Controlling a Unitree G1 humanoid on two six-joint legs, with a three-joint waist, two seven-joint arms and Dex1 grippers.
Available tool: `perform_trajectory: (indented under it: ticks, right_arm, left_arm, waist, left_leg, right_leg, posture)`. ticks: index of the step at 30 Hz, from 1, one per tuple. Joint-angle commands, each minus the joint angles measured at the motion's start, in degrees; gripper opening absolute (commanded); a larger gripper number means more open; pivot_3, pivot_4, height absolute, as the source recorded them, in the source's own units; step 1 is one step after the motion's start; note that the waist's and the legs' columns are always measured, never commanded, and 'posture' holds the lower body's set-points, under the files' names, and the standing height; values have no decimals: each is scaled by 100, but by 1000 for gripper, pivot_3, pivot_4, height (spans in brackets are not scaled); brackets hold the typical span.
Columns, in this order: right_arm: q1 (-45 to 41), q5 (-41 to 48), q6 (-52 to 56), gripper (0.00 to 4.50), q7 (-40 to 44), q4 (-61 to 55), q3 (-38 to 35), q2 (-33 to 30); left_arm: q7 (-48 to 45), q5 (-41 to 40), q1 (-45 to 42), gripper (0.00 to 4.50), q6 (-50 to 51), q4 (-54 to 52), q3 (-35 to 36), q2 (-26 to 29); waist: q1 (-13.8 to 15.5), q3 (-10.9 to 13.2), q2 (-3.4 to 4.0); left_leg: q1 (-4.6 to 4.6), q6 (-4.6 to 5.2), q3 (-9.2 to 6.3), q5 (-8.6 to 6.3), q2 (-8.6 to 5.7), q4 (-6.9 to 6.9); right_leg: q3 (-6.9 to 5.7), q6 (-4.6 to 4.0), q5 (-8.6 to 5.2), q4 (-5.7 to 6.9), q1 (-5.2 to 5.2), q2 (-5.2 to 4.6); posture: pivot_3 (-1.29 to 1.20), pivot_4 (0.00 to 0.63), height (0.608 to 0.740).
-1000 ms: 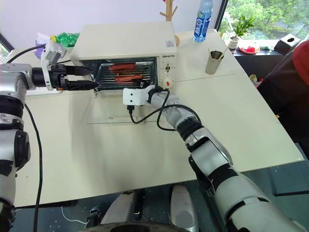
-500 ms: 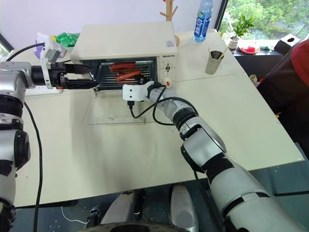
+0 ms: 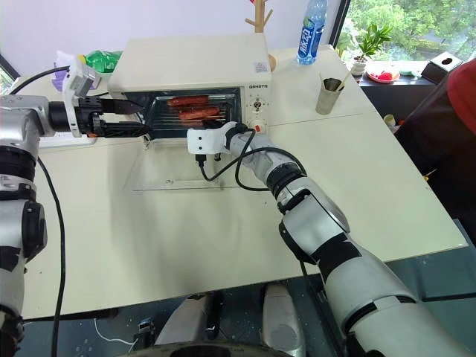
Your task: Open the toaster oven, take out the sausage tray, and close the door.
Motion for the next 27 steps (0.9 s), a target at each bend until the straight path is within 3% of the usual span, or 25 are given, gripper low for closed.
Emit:
perform_trajectory:
  ticks: [1, 4, 19, 27]
  right_arm:
    - [64, 124, -62, 135, 62, -404, -79, -40]
    - [207, 151, -63, 135, 177, -733, -97, -132]
    - [2173, 442, 894, 135, 1649, -4922, -424, -1040]
    - [2950, 665, 638, 135, 2015, -6143, -647, -1733]
  left_arm:
    - [-54, -1, -54, 4500, -24, -52, 82, 49]
    - [-58, 7, -63, 4500, -33, -33, 78, 41]
    - [-73, 167, -288, 4500, -254, 427, 15, -95]
    - [-650, -112, -62, 4500, 438, -300, 146, 243]
  waist:
    - [0, 0, 0]
    - [3, 0, 0]
    - [56, -1, -2]
    - [53, 1, -4]
  left_leg:
    - [0, 0, 0, 0, 0, 0]
    - [-1, 0, -1, 0, 0, -1]
    - [-8, 8, -2, -5, -4, 8]
    - [-15, 15, -1, -9, -4, 13]
  right_leg:
    - [0, 0, 0, 0, 0, 0]
    - [0, 0, 0, 0, 0, 0]
    - [0, 1, 0, -3, 2, -1]
    - [-1, 2, -1, -6, 2, -3]
  posture:
    - [0, 150, 739]
    - [0, 150, 739]
    - [0, 150, 739]
    - [0, 150, 739]
